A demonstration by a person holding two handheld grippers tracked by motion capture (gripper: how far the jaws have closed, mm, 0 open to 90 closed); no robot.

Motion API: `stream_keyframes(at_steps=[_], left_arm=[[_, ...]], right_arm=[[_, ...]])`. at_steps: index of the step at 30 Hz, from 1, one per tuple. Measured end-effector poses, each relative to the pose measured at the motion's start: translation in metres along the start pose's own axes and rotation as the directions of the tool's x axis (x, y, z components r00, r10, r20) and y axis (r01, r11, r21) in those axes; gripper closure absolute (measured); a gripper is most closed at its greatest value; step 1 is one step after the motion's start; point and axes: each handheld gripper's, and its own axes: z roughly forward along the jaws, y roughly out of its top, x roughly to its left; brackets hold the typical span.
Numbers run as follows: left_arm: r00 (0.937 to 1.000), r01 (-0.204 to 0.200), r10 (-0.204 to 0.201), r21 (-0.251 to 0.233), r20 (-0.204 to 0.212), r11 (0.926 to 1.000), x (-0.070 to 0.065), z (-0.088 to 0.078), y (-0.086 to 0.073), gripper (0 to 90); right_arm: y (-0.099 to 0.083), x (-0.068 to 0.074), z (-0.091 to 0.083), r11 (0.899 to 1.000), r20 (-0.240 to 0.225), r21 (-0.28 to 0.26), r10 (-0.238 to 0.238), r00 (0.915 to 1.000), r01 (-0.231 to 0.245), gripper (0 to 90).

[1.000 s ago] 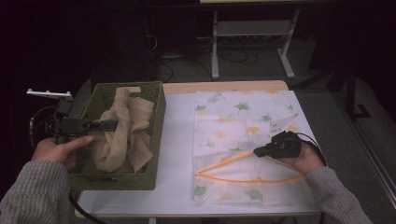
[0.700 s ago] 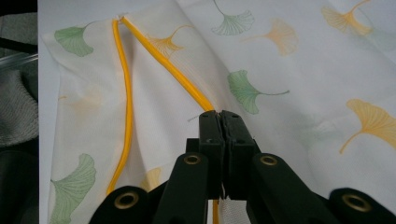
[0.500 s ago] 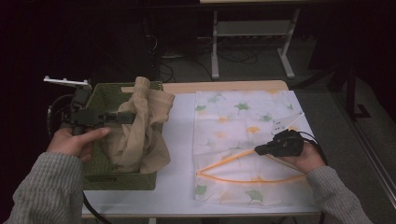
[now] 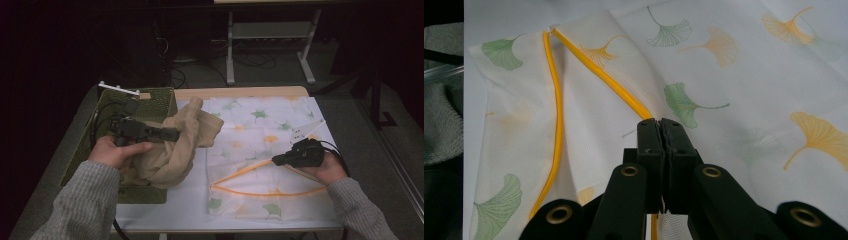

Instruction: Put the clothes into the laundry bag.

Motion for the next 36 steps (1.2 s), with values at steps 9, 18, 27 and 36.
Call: stream_keyframes(at_steps=[9,18,27,36], left_arm=[[0.9983,-0.041,0.038,0.074,0.044,0.9964,-0.013,0.040,0.008,87.0],[0.9953,-0.063,0.053,0.138,0.081,0.9885,-0.019,0.076,0.010,87.0],[0.9894,-0.089,0.061,0.219,0.132,0.9716,-0.024,0.120,0.006,87.0],[0.9840,-0.091,0.034,0.331,0.175,0.9392,-0.018,0.175,-0.012,87.0]], right_arm=[[0.002,-0.002,-0.005,1.000,0.002,-0.015,0.009,1.0000,-0.009,87.3],[0.007,-0.007,-0.005,1.000,0.005,-0.007,0.017,0.9999,-0.017,87.3],[0.014,-0.010,-0.008,0.999,0.012,-0.016,0.030,0.9995,-0.030,87.3],[0.018,-0.012,-0.009,0.999,0.015,-0.029,0.038,0.9992,-0.038,87.3]])
